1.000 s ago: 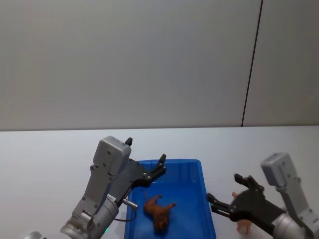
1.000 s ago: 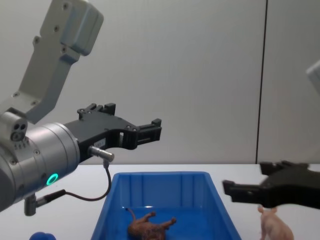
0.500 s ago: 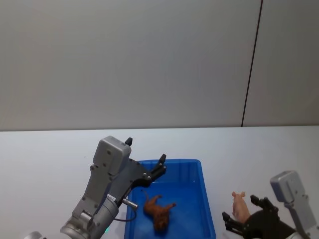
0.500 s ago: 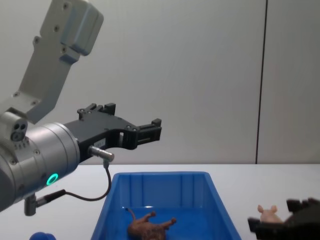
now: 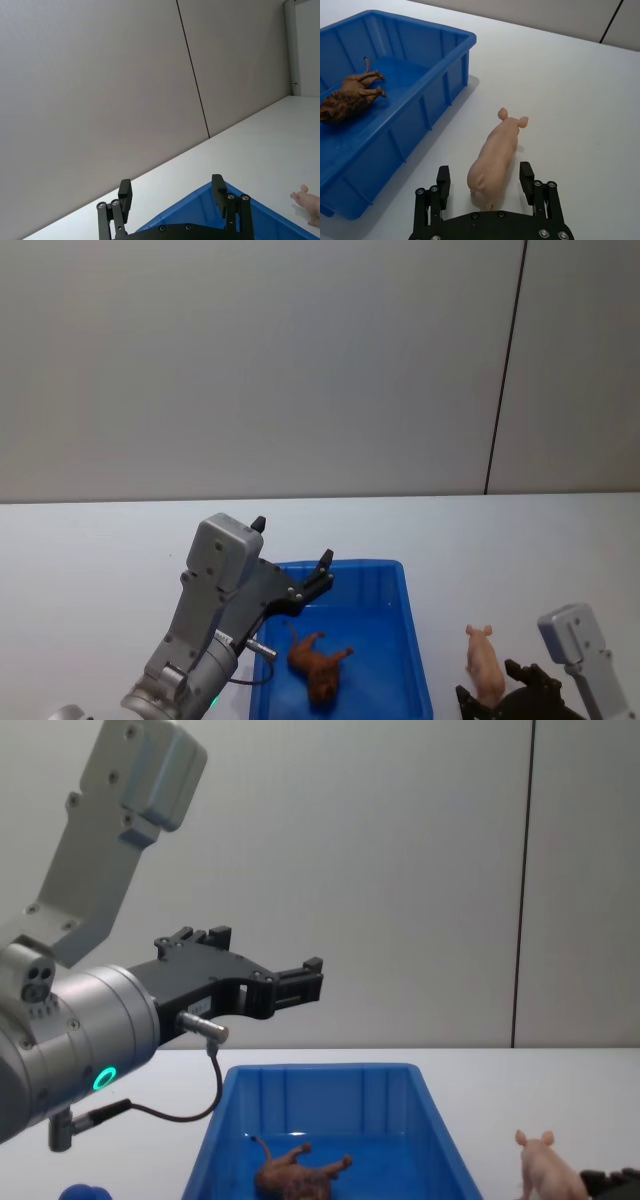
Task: Pick up the two dolls from the table and place them into the box.
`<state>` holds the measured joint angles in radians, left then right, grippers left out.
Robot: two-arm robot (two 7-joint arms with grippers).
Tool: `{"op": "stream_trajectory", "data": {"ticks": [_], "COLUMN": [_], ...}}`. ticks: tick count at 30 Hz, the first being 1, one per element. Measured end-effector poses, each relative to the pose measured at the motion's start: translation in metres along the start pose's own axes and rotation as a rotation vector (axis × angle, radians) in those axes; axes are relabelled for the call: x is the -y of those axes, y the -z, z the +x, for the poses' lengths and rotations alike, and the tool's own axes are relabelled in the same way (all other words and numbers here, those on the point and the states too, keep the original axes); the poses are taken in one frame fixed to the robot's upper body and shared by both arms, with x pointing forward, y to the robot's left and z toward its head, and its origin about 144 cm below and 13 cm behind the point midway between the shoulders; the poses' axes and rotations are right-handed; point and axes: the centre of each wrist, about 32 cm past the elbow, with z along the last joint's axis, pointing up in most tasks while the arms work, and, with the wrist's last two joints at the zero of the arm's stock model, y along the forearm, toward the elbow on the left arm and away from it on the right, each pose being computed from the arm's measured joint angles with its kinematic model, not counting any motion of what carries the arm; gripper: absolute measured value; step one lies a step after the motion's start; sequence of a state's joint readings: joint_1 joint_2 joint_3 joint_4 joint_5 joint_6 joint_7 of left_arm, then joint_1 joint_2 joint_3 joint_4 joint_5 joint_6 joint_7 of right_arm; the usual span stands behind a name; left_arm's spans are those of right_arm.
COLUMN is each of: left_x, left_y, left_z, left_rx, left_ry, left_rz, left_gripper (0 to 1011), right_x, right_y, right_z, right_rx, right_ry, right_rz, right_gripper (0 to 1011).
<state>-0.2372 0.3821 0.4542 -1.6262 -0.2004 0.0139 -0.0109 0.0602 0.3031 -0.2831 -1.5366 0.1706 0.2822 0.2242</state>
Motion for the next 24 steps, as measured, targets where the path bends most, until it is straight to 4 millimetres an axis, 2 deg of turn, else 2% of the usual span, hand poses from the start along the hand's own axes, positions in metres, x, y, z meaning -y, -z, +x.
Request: {"op": "stream_trajectory", "data": {"ticks": [6, 7, 11, 14, 15, 17, 24], "left_x": [0.000, 0.000, 0.000, 0.000, 0.000, 0.000, 0.000], "left_y": [0.000, 0.000, 0.000, 0.000, 0.000, 0.000, 0.000], "left_z": [0.000, 0.000, 0.000, 0.000, 0.000, 0.000, 0.000], "left_rx": [0.000, 0.000, 0.000, 0.000, 0.000, 0.000, 0.000], "left_ry": [0.000, 0.000, 0.000, 0.000, 0.000, 0.000, 0.000], "left_rz": [0.000, 0.000, 0.000, 0.000, 0.000, 0.000, 0.000], "left_gripper": [1001, 1001, 1001, 1001, 1001, 1001, 1001], "right_x": [-0.001, -0.001, -0.001, 0.000, 0.001, 0.002, 0.005], "right_y": [0.003, 0.003, 0.004, 0.003, 0.002, 0.000, -0.009], "right_z": [0.000, 0.000, 0.000, -0.001, -0.001, -0.002, -0.005], "right_rx": [-0.021, -0.023, -0.026, -0.024, -0.021, -0.014, 0.020], "right_ry": [0.010, 0.014, 0.026, 0.034, 0.038, 0.043, 0.048], "right_rz": [0.000, 0.004, 0.019, 0.035, 0.046, 0.066, 0.130], "right_gripper": [713, 654, 534, 474, 415, 380, 379]}}
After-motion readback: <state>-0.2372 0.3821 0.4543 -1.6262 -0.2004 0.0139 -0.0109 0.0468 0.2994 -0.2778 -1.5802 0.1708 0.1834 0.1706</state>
